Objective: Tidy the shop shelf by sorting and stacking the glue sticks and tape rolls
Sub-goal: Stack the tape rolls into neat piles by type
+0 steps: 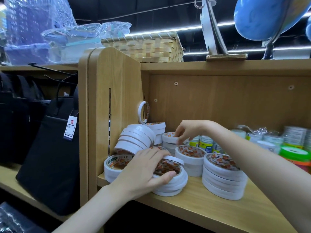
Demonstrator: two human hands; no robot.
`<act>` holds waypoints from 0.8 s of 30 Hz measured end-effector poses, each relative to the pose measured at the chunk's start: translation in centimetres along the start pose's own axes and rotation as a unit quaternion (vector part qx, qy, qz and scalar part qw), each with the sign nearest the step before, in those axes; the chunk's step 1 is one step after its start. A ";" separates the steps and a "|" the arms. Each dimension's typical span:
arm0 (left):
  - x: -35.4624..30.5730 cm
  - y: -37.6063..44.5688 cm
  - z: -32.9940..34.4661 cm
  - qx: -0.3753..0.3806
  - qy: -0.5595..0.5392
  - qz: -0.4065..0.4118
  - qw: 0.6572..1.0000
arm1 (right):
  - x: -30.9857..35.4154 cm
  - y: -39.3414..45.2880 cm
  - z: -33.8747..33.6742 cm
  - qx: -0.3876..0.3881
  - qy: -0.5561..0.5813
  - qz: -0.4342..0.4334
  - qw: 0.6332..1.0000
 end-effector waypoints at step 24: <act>6.3 6.9 -4.8 0.191 0.278 -0.017 0.941 | 3.2 5.2 -0.3 -0.121 -0.010 -0.084 0.989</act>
Point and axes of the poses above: each hand's wrist, its own y-axis towards the middle knuckle, its own z-axis out of the palm, x = y × z, the point moved 2 cm from there along y, towards the middle knuckle, and after that the axes turned 2 degrees about -y, right-handed, at the moved point
